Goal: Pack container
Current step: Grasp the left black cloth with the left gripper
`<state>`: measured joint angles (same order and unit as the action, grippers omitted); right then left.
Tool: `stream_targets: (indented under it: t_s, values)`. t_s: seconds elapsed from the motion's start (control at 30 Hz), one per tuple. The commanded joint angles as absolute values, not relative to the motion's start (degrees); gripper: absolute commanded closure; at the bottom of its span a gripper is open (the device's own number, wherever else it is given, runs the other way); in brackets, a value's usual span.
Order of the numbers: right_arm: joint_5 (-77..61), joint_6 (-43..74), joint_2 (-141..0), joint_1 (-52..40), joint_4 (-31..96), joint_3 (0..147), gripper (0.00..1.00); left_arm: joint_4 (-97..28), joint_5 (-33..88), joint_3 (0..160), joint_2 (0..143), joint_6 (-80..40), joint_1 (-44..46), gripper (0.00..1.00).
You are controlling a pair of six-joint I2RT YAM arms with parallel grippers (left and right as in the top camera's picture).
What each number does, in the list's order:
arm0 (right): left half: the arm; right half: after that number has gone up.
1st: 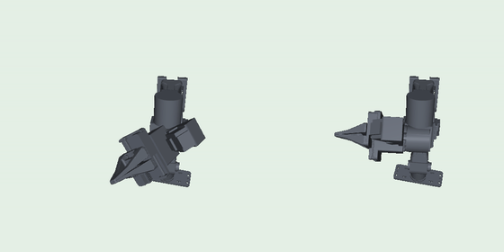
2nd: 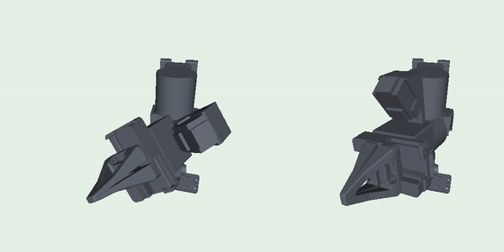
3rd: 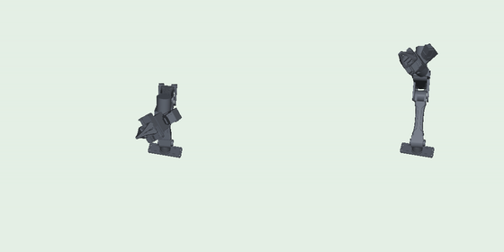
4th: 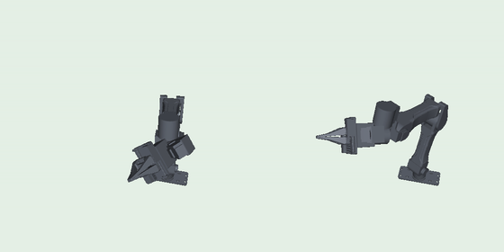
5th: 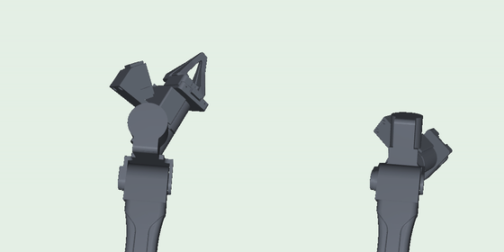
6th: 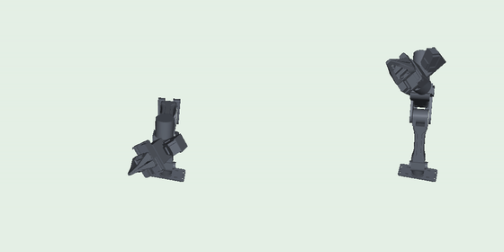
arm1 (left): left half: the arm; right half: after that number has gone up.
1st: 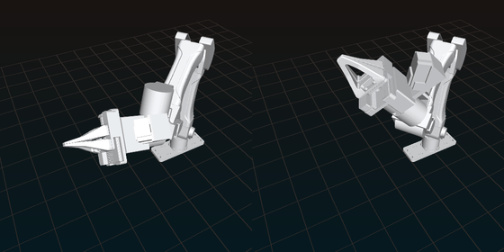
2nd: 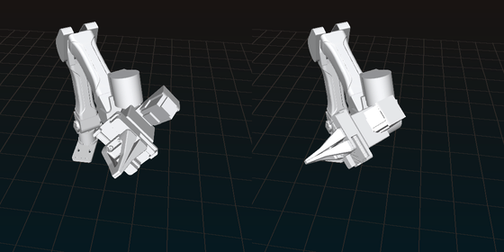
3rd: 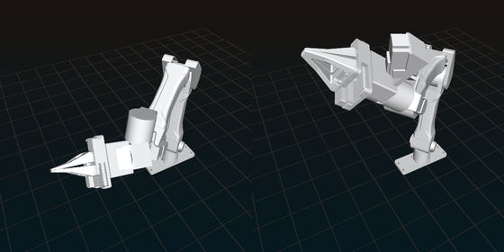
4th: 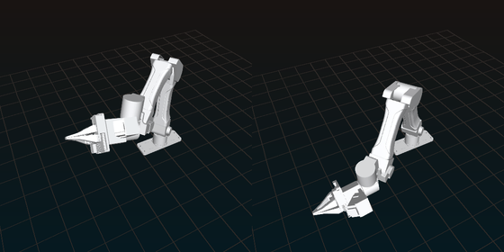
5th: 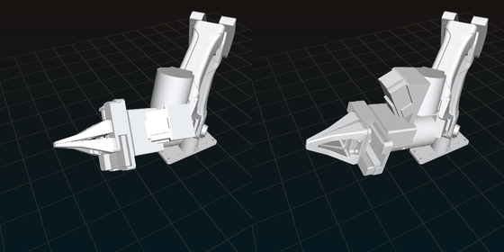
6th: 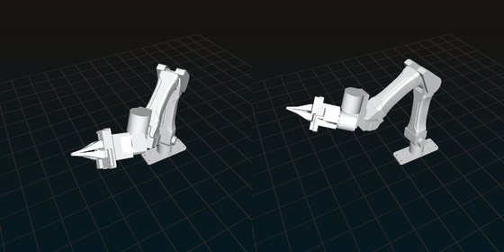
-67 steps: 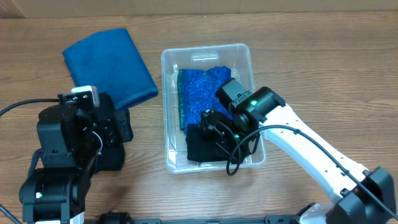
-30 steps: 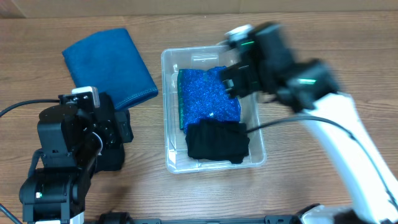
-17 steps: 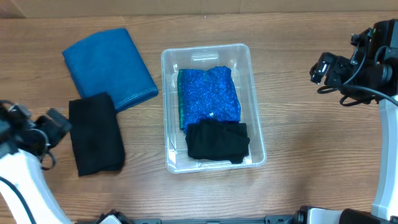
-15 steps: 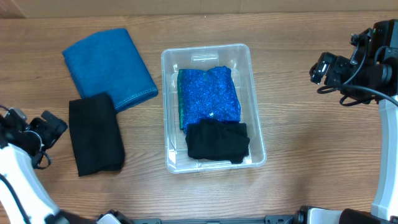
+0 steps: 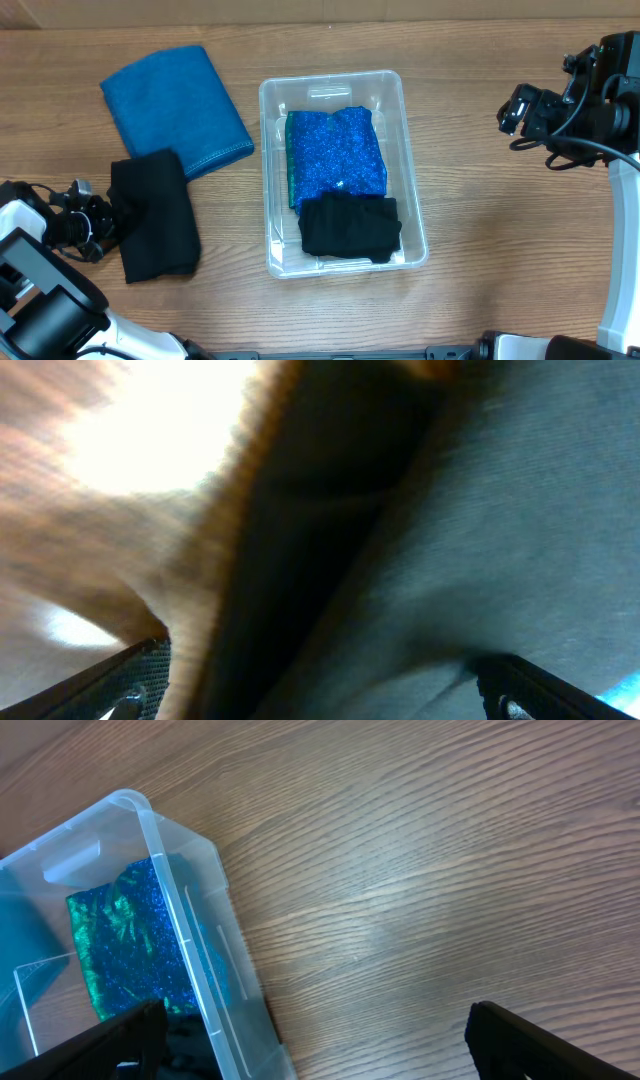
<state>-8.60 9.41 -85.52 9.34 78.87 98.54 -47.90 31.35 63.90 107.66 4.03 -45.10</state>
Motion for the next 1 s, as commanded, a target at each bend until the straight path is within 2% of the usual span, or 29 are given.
stream_targets:
  t_s: [0.0,0.07,0.1,0.27,0.4,0.5,0.57,0.63,0.73,0.87,0.97]
  values:
    - [-8.6,9.6,-85.3,9.4,78.5,98.5,0.00,-46.7,37.6,61.3,112.2,7.5,-44.0,0.00]
    - [-8.6,9.6,-85.3,9.4,78.5,98.5,0.00,-46.7,39.1,61.3,112.3,7.6,-42.6,0.13]
    - [-8.6,9.6,-85.3,9.4,78.5,98.5,0.00,-47.1,39.0,61.3,112.3,8.2,-41.4,0.30]
    - [-8.6,9.6,-85.3,9.4,78.5,98.5,0.00,-48.6,39.0,61.3,112.2,9.5,-39.2,0.96]
    - [-8.6,9.6,-85.3,9.4,78.5,98.5,0.00,-50.5,44.2,61.3,109.8,10.7,-39.2,0.96]
    - [-8.6,9.6,-85.3,9.4,78.3,98.5,0.00,-52.5,48.7,61.4,101.4,10.7,-37.2,0.96]
    - [-8.6,9.2,-85.3,9.4,78.3,98.5,0.00,-54.3,49.1,61.8,90.7,9.7,-33.4,0.96]
    - [-8.6,9.2,-85.3,9.4,78.3,98.5,0.00,-54.5,49.2,64.1,80.0,2.7,-29.9,0.96]
    - [-8.6,9.2,-85.3,9.4,78.3,98.5,0.00,-52.8,49.1,69.8,72.6,-8.1,-23.4,0.96]
    - [-8.6,9.2,-85.3,9.4,78.3,98.5,0.00,-38.7,33.7,74.3,70.1,-29.8,-4.2,0.96]
    - [-8.6,9.2,-85.3,9.4,78.3,98.5,0.00,-27.0,12.1,74.3,72.7,-47.1,11.3,0.96]
